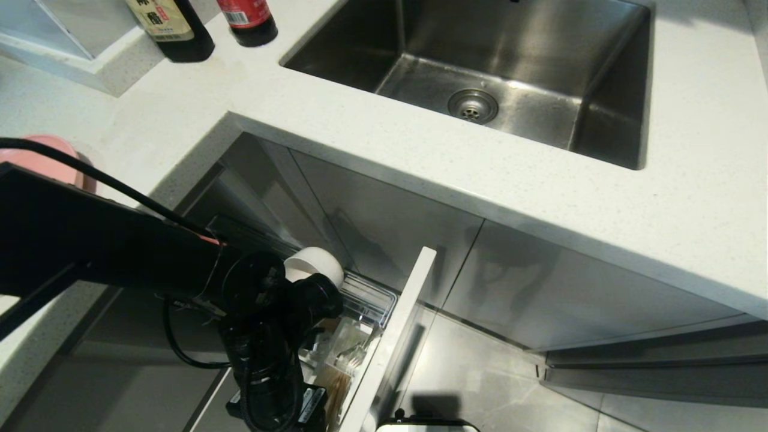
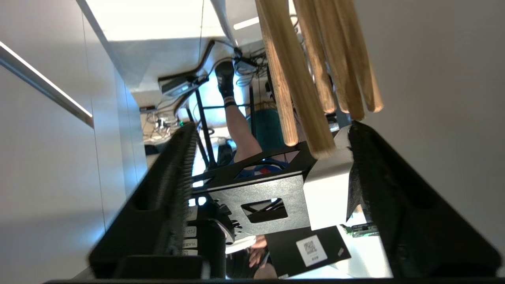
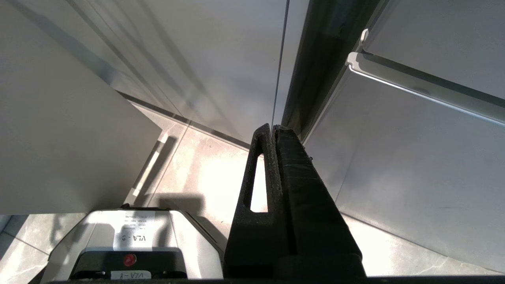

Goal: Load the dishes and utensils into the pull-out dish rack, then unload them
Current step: Pick up the chopsticks and place it in the cupboard

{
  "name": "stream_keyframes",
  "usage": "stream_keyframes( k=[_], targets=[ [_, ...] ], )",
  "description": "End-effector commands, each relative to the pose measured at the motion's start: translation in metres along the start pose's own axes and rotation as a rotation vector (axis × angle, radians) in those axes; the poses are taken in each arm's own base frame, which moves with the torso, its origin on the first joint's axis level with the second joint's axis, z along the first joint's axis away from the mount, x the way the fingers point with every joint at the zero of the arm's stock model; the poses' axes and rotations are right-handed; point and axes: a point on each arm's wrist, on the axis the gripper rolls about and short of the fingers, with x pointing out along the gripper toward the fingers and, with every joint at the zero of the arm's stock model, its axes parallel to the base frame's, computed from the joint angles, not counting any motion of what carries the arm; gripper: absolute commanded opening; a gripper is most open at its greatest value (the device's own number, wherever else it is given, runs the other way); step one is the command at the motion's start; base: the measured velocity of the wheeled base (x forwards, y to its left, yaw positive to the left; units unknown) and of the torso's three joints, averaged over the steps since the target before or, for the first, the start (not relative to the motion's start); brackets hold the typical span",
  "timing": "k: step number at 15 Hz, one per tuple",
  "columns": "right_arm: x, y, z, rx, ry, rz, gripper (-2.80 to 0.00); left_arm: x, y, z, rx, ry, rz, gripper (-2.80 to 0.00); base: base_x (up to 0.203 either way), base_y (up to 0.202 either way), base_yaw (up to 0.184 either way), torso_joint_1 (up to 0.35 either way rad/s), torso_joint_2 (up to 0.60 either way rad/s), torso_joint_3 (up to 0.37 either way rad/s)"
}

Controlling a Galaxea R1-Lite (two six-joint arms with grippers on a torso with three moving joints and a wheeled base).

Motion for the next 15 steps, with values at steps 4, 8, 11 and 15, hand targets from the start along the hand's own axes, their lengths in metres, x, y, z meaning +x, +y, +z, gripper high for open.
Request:
stream_keyframes(
  k=[4,8,11,15],
  targets=[
    [0.0,0.0,0.0,0.0,0.002,0.0,-2.8,-0.025,0.002,-0.013,0.003,-0.093,-0.002,0.0,0.0,0.0,0.0,0.0,0.0,0.0],
    [0.0,0.0,0.0,0.0,0.002,0.0,-2.8,-0.048,0.006,-0.025,-0.013,-0.203,0.044,0.0,0.0,0.0,0.0,0.0,0.0,0.0],
    [0.0,0.0,0.0,0.0,0.002,0.0,-2.8,-0.064,0.008,-0.034,-0.021,-0.28,0.07,-2.8,0.0,0.0,0.0,0.0,0.0,0.0],
    [0.0,0.0,0.0,0.0,0.002,0.0,-2.8,-0.079,0.011,-0.047,-0.041,-0.349,0.064,-2.8,0.0,0.0,0.0,0.0,0.0,0.0]
  ],
)
